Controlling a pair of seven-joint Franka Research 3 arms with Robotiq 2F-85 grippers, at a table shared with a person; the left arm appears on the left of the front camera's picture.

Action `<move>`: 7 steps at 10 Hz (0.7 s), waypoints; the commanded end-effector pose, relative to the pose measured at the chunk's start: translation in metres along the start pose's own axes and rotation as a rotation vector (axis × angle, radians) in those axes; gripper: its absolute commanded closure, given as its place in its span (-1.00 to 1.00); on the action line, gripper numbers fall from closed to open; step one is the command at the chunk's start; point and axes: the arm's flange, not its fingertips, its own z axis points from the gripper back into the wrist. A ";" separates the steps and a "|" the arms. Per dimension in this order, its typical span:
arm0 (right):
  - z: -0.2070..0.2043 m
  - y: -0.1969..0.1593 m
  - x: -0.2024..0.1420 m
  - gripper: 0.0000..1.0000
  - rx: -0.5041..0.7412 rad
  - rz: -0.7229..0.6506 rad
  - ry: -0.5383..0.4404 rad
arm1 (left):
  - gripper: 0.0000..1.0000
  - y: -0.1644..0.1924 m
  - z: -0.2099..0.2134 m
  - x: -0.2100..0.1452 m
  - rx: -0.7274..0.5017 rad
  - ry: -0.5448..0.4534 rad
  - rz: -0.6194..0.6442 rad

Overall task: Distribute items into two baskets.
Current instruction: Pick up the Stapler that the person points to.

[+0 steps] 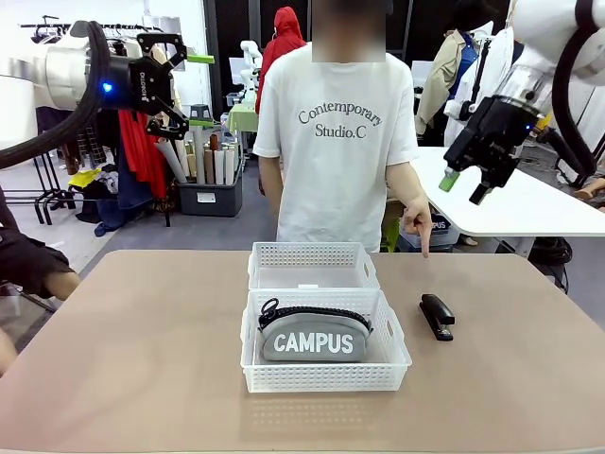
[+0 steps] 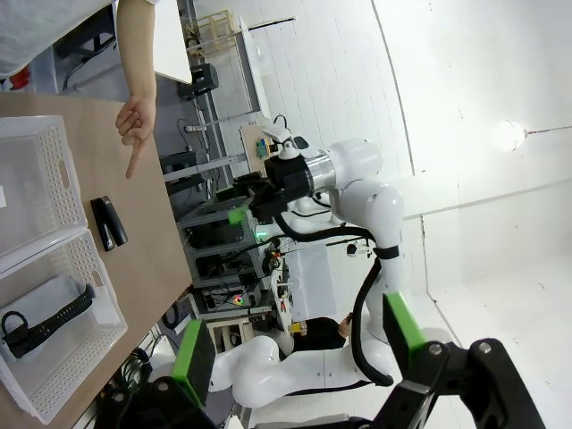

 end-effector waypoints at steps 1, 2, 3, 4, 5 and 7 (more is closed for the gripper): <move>-0.021 -0.002 -0.006 -1.00 -0.168 -0.008 0.018 | -1.00 -0.001 0.001 0.000 -0.002 0.006 -0.001; -0.030 -0.005 -0.009 -1.00 -0.268 0.019 0.026 | -1.00 -0.001 0.001 0.000 -0.002 0.006 -0.001; -0.040 -0.008 -0.014 -1.00 -0.337 0.046 0.035 | -1.00 -0.001 0.001 0.000 -0.002 0.006 -0.001; -0.049 -0.013 -0.017 -1.00 -0.384 0.074 0.033 | -1.00 -0.001 0.001 0.000 -0.002 0.006 -0.001; -0.057 -0.020 -0.020 -1.00 -0.358 0.074 0.046 | -1.00 -0.001 0.001 0.000 -0.002 0.006 -0.001; -0.050 -0.020 -0.011 -1.00 -0.339 0.096 0.068 | -1.00 -0.001 0.001 0.000 -0.002 0.006 -0.001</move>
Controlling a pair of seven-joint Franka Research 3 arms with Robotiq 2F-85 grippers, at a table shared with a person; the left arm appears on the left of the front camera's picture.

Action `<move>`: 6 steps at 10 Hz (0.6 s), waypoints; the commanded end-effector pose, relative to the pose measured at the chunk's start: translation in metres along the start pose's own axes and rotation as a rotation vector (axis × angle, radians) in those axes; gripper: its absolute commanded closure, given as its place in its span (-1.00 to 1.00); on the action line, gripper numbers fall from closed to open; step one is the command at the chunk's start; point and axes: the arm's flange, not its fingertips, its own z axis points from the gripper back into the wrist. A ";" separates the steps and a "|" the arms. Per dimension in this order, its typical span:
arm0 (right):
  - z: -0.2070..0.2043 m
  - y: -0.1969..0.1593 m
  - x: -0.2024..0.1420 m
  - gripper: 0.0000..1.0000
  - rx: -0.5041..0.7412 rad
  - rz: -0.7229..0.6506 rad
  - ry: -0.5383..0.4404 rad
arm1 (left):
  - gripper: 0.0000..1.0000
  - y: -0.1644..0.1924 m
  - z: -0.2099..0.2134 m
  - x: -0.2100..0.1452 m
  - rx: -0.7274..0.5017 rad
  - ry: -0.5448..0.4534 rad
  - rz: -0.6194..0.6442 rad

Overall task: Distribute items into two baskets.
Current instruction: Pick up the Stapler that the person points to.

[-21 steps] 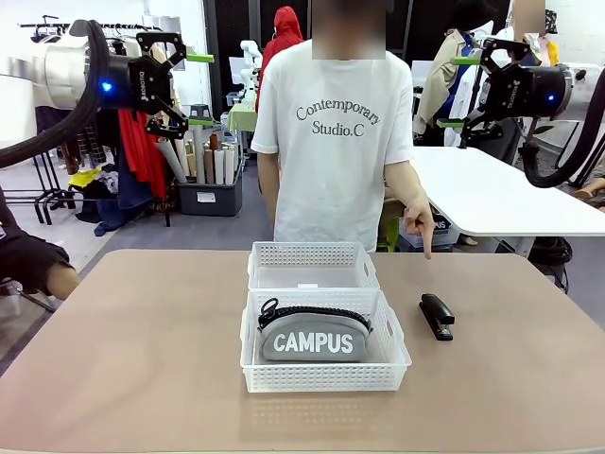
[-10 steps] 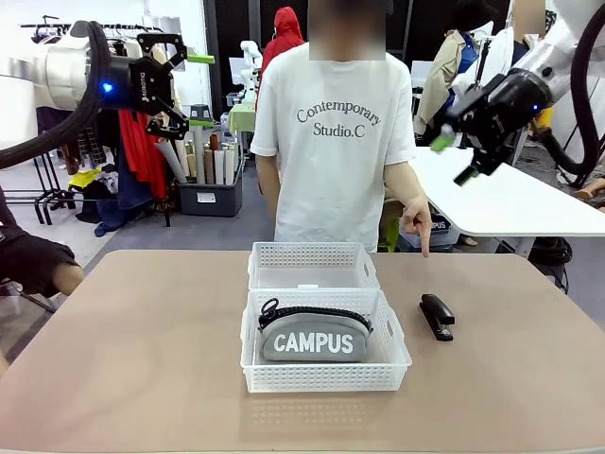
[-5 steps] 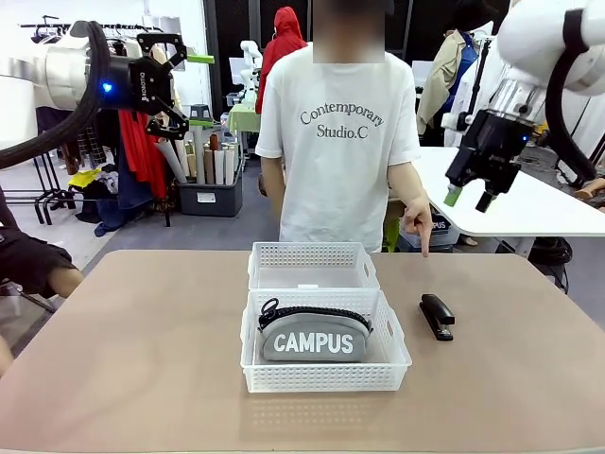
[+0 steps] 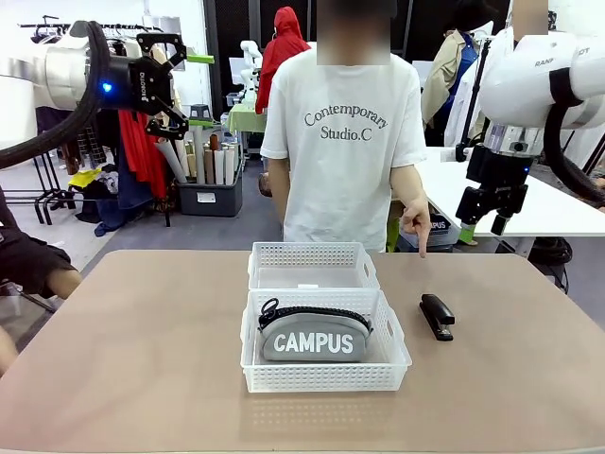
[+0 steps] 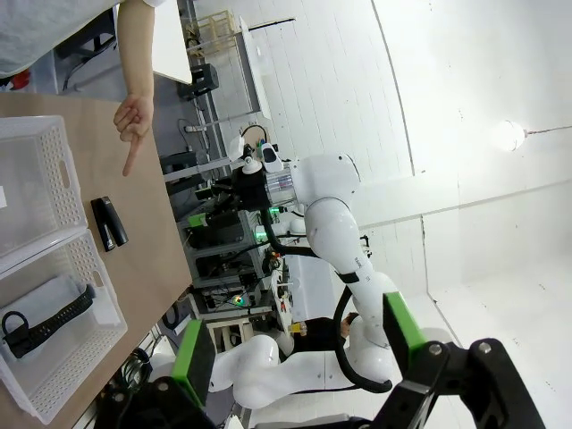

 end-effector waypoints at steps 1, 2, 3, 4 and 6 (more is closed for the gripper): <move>0.010 0.003 0.004 -1.00 -0.005 0.010 -0.008 | -1.00 -0.001 0.001 0.000 -0.002 0.007 -0.002; 0.010 0.003 0.004 -1.00 -0.005 0.010 -0.008 | -1.00 -0.001 0.001 0.000 -0.002 0.007 -0.002; 0.010 0.003 0.004 -1.00 -0.005 0.010 -0.008 | -1.00 -0.001 0.001 0.000 -0.002 0.007 -0.002; 0.010 0.003 0.004 -1.00 -0.005 0.010 -0.008 | -1.00 -0.001 0.001 0.000 -0.002 0.007 -0.002; -0.008 0.023 0.004 -1.00 -0.064 -0.075 -0.003 | -1.00 -0.001 0.001 0.000 -0.002 0.007 -0.002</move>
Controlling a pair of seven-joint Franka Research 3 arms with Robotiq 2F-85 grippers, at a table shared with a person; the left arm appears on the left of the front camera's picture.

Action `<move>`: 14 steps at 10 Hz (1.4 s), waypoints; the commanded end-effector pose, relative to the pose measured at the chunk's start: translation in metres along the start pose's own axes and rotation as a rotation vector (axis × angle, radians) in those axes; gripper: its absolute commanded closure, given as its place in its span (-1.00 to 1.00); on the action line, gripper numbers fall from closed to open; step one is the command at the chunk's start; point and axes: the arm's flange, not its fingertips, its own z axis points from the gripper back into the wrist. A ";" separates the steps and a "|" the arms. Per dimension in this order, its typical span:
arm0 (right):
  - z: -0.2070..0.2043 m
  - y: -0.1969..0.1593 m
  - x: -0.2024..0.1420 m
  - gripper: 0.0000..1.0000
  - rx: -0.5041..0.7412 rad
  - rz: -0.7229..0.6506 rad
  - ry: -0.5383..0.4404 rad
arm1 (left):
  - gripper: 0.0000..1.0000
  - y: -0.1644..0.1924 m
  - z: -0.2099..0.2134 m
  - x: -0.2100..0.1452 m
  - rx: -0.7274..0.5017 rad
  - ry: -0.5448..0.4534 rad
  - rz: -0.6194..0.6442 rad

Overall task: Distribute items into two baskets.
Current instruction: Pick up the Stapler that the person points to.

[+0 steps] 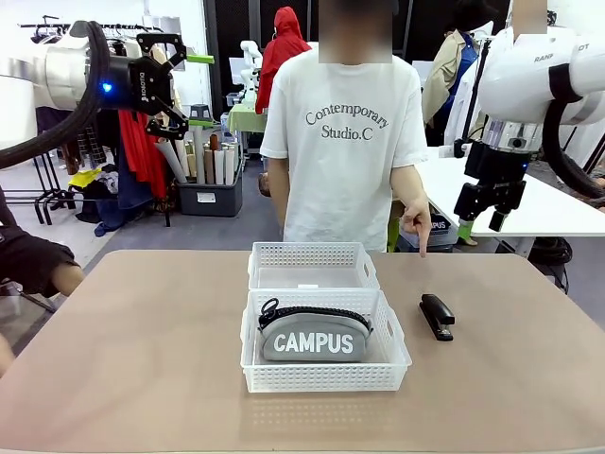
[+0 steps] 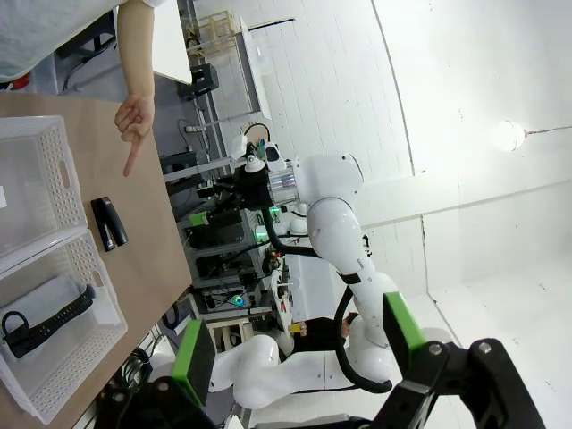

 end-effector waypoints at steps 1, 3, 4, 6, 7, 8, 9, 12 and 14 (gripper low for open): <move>-0.021 0.029 0.003 -1.00 -0.096 -0.141 -0.035 | -1.00 -0.001 0.001 0.000 -0.002 0.007 -0.002; -0.048 0.039 0.009 -1.00 -0.211 -0.253 -0.054 | -1.00 -0.001 0.001 0.000 -0.002 0.007 -0.002; -0.061 0.043 0.008 -1.00 -0.291 -0.287 -0.081 | -1.00 -0.001 0.001 0.000 -0.002 0.007 -0.002; -0.093 0.042 0.003 -1.00 -0.311 -0.286 -0.071 | -1.00 -0.001 0.001 0.000 -0.002 0.007 -0.002; -0.105 0.036 0.002 -1.00 -0.261 -0.297 -0.042 | -1.00 -0.001 0.001 0.000 -0.002 0.007 -0.002; -0.118 0.032 -0.002 -1.00 -0.224 -0.328 -0.018 | -1.00 -0.001 0.001 0.000 -0.002 0.007 -0.002; -0.126 0.027 0.001 -1.00 -0.183 -0.336 0.004 | -1.00 -0.001 0.001 0.000 -0.002 0.007 -0.002; -0.146 0.030 0.009 -1.00 -0.123 -0.325 0.047 | -1.00 -0.001 0.001 0.000 -0.002 0.007 -0.002; -0.164 0.035 0.020 -1.00 -0.089 -0.336 0.078 | -1.00 -0.001 0.001 0.000 -0.002 0.007 -0.002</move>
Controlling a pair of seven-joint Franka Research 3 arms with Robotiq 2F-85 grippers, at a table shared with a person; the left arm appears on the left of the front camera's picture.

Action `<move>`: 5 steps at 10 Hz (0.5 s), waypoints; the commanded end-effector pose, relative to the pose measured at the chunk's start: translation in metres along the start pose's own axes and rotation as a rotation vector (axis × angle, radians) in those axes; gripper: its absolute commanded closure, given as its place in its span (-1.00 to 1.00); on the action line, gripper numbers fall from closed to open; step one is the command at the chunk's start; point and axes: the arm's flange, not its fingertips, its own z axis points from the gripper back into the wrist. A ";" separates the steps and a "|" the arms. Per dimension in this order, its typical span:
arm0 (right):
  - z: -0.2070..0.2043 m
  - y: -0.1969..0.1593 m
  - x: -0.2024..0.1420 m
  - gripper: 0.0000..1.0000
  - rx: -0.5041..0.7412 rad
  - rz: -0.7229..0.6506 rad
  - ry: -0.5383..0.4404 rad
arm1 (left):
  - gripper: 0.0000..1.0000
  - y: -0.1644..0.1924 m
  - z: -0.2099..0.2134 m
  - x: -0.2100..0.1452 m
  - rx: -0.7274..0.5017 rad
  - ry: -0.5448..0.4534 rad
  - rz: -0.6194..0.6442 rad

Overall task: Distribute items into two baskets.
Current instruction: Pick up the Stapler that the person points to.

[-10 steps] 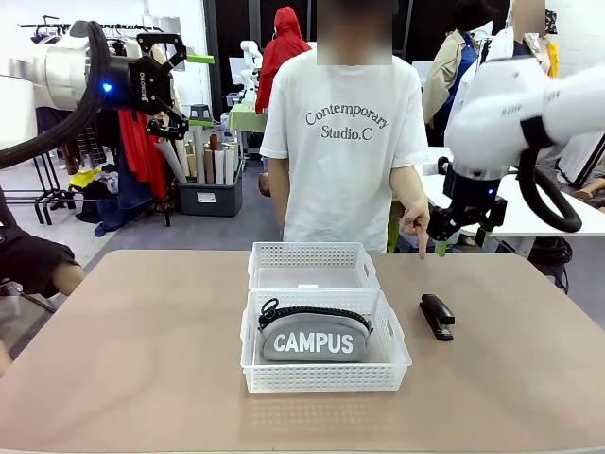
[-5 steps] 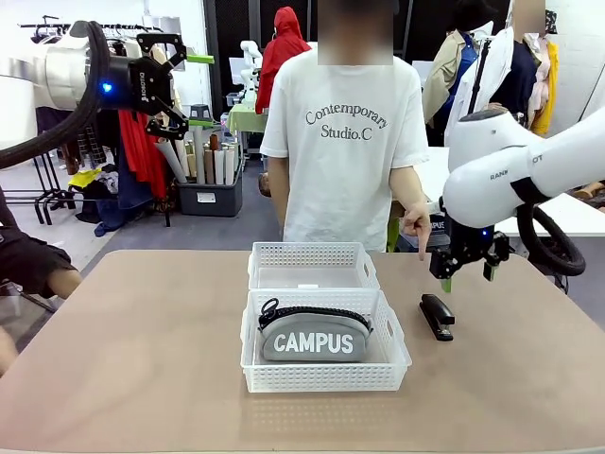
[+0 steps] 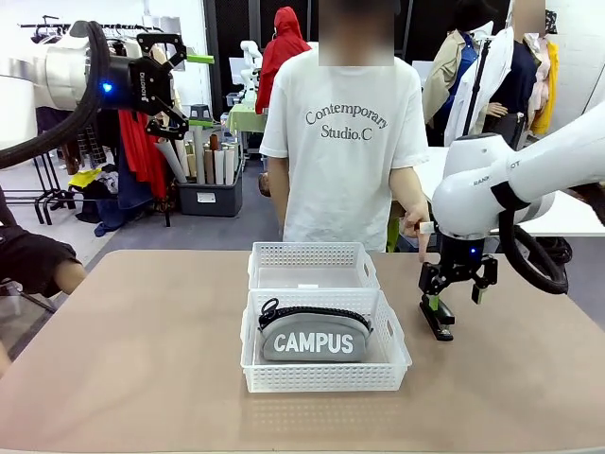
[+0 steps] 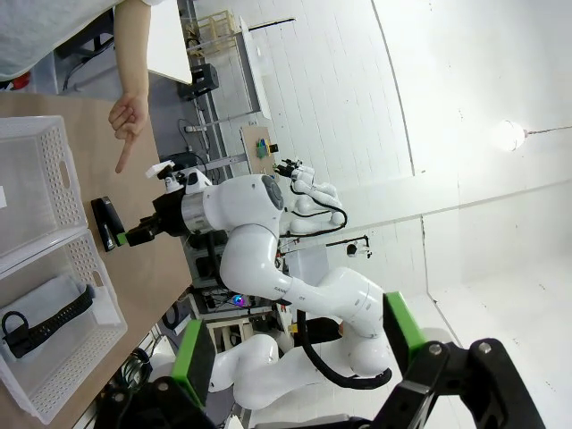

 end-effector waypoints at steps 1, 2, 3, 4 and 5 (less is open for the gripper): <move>-0.003 0.006 0.014 -1.00 0.030 0.010 0.004 | -1.00 -0.001 0.001 0.000 -0.002 0.007 -0.002; -0.005 0.008 0.015 -1.00 0.034 0.014 0.017 | -1.00 -0.001 0.001 0.000 -0.002 0.007 -0.002; 0.000 0.010 0.015 -1.00 0.045 0.082 0.018 | -1.00 -0.001 0.001 0.000 -0.002 0.007 -0.002; -0.009 0.006 0.009 -1.00 0.009 0.003 0.016 | -1.00 -0.001 0.001 0.000 -0.002 0.007 -0.002; -0.009 0.006 0.009 -1.00 0.009 0.003 0.016 | -1.00 -0.001 0.001 0.000 -0.002 0.007 -0.002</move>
